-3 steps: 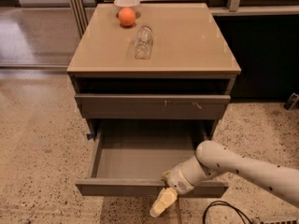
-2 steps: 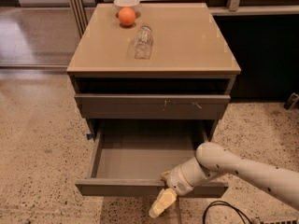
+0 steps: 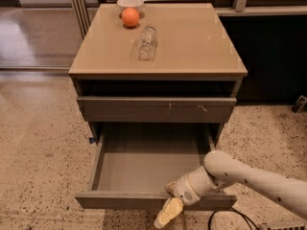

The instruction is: Open middle drawer

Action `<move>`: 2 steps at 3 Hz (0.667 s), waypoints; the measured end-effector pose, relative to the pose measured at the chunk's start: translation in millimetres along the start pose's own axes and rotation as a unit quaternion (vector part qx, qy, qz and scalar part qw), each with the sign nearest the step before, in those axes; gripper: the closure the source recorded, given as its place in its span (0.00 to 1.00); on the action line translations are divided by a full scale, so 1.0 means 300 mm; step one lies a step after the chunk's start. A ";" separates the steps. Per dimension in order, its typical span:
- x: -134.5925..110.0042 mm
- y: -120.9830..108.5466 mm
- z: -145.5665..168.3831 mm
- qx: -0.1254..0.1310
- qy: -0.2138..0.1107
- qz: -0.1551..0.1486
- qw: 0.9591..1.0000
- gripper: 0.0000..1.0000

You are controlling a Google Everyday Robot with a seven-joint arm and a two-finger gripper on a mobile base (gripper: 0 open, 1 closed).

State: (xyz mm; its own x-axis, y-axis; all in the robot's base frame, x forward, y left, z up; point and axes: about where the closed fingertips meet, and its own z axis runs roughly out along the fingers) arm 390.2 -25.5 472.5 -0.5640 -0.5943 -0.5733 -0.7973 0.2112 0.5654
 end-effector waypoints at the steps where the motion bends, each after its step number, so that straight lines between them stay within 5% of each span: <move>1: 0.003 0.002 0.001 -0.001 0.000 0.000 1.000 0.00; 2: 0.077 0.070 -0.033 -0.009 0.006 0.026 1.000 0.00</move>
Offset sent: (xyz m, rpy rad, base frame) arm -0.0505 -0.0326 0.0065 -0.0234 0.0914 -0.0216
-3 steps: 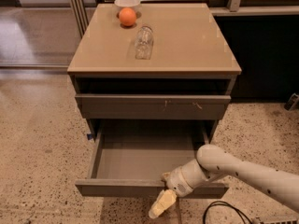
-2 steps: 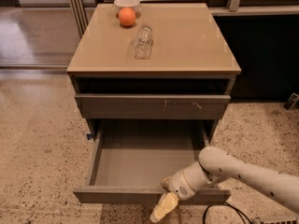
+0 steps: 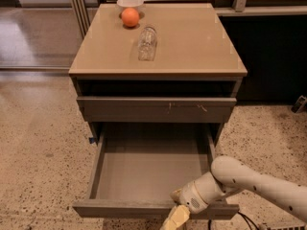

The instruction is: Open middle drawer

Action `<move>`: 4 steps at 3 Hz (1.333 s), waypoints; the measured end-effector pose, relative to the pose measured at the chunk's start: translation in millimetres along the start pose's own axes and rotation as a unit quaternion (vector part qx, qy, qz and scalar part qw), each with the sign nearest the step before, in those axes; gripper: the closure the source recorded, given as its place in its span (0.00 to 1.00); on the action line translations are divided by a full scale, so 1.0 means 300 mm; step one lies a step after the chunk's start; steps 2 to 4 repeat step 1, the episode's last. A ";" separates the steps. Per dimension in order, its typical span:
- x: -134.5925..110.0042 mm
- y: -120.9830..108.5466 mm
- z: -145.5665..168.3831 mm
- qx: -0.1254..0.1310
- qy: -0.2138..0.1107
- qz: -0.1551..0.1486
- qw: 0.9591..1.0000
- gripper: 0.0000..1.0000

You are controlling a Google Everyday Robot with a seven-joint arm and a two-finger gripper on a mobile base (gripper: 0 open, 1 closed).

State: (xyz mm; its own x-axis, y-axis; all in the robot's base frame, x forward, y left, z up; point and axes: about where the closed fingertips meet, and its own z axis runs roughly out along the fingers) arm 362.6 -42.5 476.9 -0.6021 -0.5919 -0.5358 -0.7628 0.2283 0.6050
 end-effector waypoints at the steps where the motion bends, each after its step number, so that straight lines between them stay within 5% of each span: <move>1: 0.000 0.000 0.000 0.000 0.000 0.000 1.000 0.00; 4: 0.000 0.000 0.000 0.000 0.000 0.000 1.000 0.00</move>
Offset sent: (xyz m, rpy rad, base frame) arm 0.0000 0.0000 0.0000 0.0000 0.0000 0.0000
